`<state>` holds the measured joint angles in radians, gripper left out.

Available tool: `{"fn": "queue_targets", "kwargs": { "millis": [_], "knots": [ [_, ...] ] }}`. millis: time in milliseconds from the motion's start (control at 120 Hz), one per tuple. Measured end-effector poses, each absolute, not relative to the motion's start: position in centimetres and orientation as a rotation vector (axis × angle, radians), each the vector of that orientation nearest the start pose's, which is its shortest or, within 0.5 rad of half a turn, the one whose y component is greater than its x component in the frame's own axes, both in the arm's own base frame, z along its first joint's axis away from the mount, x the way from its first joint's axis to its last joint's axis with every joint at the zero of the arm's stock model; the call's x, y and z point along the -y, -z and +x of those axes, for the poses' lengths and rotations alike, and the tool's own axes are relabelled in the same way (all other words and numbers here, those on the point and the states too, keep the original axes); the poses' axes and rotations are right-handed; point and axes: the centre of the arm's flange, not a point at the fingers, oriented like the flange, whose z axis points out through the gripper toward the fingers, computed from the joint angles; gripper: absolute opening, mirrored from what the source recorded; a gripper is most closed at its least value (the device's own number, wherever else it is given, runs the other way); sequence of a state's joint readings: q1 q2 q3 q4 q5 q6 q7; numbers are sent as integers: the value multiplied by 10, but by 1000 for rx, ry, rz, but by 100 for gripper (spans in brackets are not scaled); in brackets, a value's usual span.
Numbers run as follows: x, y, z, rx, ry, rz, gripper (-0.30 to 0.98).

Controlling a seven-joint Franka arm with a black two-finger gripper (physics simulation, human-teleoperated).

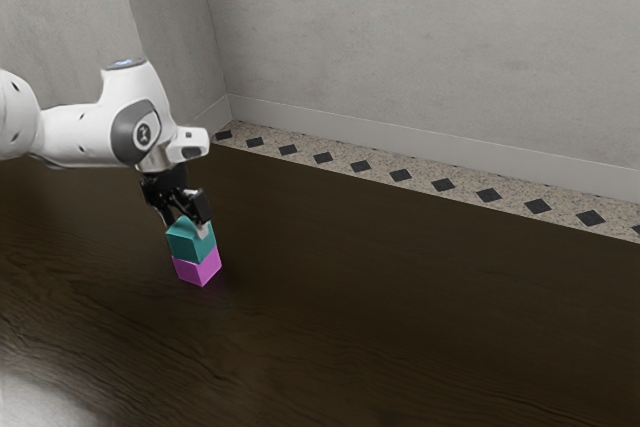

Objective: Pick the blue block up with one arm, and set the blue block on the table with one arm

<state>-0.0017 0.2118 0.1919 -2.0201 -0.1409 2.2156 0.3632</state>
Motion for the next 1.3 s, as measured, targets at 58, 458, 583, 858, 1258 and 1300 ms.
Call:
{"fn": "queue_targets", "kwargs": {
  "millis": [58,458,583,858,1258,1300],
  "knots": [
    [-104,-346,579,-144,13,-3210,69],
    [-106,-332,587,-128,-15,-3205,69],
    [-109,-327,587,-118,-30,-3205,69],
    [-109,-322,592,-111,-32,-3203,69],
    [-111,-323,593,-102,-32,-3205,45],
    [-111,-323,593,-102,-30,-3204,43]
  ]
}}
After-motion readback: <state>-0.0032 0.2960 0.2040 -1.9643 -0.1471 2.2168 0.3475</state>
